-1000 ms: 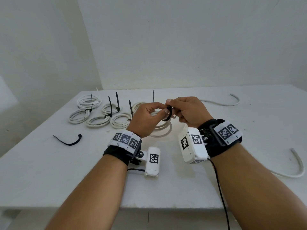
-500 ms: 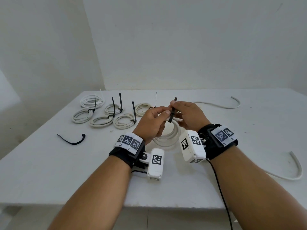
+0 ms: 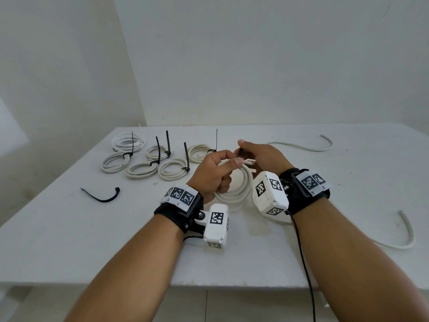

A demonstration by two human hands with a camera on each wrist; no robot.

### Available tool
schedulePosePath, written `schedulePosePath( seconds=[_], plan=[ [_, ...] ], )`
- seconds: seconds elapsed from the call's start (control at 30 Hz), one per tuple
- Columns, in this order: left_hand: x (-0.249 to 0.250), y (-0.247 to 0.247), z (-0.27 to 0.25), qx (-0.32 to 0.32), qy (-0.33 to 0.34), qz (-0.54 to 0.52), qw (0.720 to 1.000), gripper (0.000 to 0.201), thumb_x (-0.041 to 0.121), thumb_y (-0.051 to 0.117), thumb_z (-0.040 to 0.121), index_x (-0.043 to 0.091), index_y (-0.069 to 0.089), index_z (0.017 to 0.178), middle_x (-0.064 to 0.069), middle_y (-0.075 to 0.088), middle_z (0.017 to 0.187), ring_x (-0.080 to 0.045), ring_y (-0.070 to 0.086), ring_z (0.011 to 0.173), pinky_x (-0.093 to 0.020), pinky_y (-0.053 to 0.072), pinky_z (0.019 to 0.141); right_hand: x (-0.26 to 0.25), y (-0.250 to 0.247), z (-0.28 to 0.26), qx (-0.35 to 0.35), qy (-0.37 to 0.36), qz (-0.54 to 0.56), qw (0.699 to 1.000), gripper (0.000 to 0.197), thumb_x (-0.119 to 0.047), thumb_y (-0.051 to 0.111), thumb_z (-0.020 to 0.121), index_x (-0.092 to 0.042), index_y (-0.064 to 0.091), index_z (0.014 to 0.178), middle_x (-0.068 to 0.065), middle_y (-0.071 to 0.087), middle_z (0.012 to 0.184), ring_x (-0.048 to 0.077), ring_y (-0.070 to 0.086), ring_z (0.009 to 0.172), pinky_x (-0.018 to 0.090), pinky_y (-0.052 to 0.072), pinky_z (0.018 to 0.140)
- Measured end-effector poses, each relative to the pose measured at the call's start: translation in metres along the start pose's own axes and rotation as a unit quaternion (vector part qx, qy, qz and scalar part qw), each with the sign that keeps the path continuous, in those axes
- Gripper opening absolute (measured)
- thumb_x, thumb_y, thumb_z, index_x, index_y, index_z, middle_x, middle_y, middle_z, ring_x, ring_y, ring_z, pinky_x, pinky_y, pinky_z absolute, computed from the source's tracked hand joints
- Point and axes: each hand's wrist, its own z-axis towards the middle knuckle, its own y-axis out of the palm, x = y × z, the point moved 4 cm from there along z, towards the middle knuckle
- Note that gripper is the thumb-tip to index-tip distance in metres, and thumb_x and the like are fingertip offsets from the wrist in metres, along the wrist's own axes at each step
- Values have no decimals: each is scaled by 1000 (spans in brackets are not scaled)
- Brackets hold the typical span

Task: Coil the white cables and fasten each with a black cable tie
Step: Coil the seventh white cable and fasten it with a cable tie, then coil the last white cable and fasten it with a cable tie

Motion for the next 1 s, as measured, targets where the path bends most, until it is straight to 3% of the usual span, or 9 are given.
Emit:
schedulePosePath(
  seconds=[0.33, 0.4, 0.53, 0.63, 0.7, 0.77, 0.83, 0.93, 1.0],
  plan=[
    [-5, 2, 3, 2, -19, -82, 996, 23, 14, 53, 99, 14, 52, 76, 7, 20, 45, -5, 14, 33, -12, 15, 38, -20, 3, 7, 31, -33, -84, 995, 28, -24, 63, 95, -1, 74, 87, 5, 69, 71, 5, 58, 48, 12, 44, 47],
    [-5, -1, 4, 7, -12, -97, 995, 21, 14, 53, 99, 14, 51, 78, 7, 21, 45, -5, 14, 33, -11, 16, 38, -22, 9, 12, 29, -25, -94, 995, 27, -26, 65, 94, -2, 75, 87, 4, 70, 73, 10, 60, 55, 14, 46, 50],
    [0, -15, 5, 50, 18, -52, 997, 14, 15, 55, 99, 7, 55, 87, 7, 22, 45, -7, 16, 33, -13, 17, 38, -21, 10, 20, -5, 3, -100, 995, 34, -35, 58, 96, -6, 74, 89, 3, 70, 78, 17, 64, 68, 35, 55, 69],
    [6, -37, 8, 140, 61, 10, 988, 20, 20, 56, 99, 9, 59, 83, 7, 31, 44, -9, 23, 34, -16, 19, 39, -14, -21, 23, 20, 38, -219, 975, 40, -39, 52, 98, -5, 72, 94, 7, 71, 86, 18, 67, 73, 32, 52, 67],
    [6, -51, 12, 189, 67, 75, 977, 27, 25, 50, 100, 9, 62, 82, 4, 37, 47, -13, 30, 40, -20, 24, 42, -6, -49, 23, 39, 68, -345, 935, 39, -34, 49, 99, -2, 68, 111, 15, 71, 110, 25, 66, 91, 32, 50, 73],
    [6, -57, 16, 207, 64, 137, 967, 28, 25, 44, 96, 4, 62, 91, 0, 45, 58, -16, 38, 49, -25, 30, 48, 5, -80, 25, 60, 83, -474, 874, 49, -39, 44, 102, -2, 60, 129, 17, 61, 132, 32, 58, 118, 33, 44, 91],
    [8, -57, 18, 208, 73, 239, 946, 24, 22, 42, 96, 9, 62, 96, -2, 57, 73, -20, 51, 63, -32, 41, 61, 20, -111, 27, 72, 139, -519, 840, 62, -52, 52, 96, -1, 59, 130, 18, 57, 138, 33, 53, 126, 35, 41, 99],
    [7, -51, 21, 172, 73, 391, 901, 25, 20, 39, 101, 17, 62, 110, 0, 66, 99, -23, 61, 93, -35, 46, 84, 34, -147, 12, 73, 211, -512, 830, 74, -55, 63, 88, -2, 51, 138, 17, 52, 143, 33, 50, 129, 35, 40, 101],
    [5, -49, 23, 161, 54, 472, 865, 29, 25, 37, 103, 24, 61, 118, 2, 66, 107, -24, 60, 104, -40, 41, 96, 44, -165, 5, 67, 246, -488, 835, 76, -56, 70, 83, -3, 52, 134, 13, 61, 125, 32, 58, 115, 34, 46, 91]
  ],
)
